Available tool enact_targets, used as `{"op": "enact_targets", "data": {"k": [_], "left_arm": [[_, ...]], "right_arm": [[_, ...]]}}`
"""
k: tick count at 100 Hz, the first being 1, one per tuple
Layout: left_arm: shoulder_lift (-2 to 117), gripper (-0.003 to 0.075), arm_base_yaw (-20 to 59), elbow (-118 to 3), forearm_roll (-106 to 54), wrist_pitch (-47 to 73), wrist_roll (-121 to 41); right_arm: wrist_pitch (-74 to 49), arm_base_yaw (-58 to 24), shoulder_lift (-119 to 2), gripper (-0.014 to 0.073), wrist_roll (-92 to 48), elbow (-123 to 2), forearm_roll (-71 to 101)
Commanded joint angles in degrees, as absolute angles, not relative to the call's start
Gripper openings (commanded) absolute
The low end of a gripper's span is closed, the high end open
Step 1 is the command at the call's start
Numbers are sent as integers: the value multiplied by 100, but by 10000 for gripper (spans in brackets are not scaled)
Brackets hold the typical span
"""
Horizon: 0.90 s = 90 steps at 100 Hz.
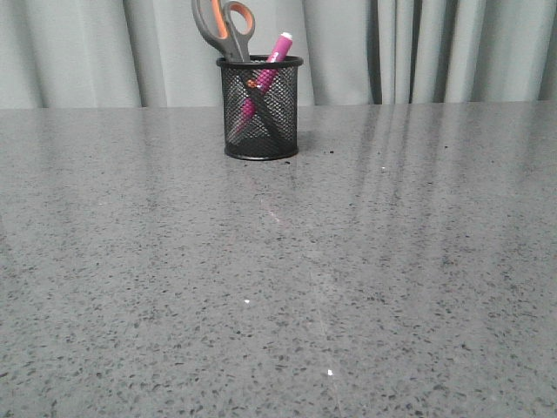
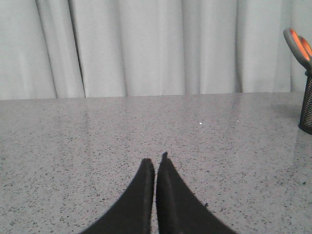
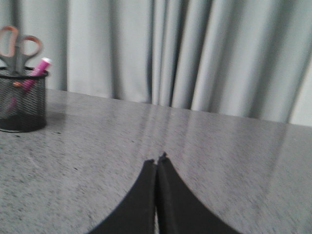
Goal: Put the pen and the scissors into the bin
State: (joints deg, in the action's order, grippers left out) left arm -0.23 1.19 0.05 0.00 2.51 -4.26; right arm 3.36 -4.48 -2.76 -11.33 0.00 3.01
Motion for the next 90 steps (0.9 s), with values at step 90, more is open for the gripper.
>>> {"op": "enact_targets", "data": {"k": [90], "left_arm": [[-211, -19, 118, 262, -43, -206, -368]], "right_arm": [[-355, -234, 180, -76, -891, 137, 138]]}}
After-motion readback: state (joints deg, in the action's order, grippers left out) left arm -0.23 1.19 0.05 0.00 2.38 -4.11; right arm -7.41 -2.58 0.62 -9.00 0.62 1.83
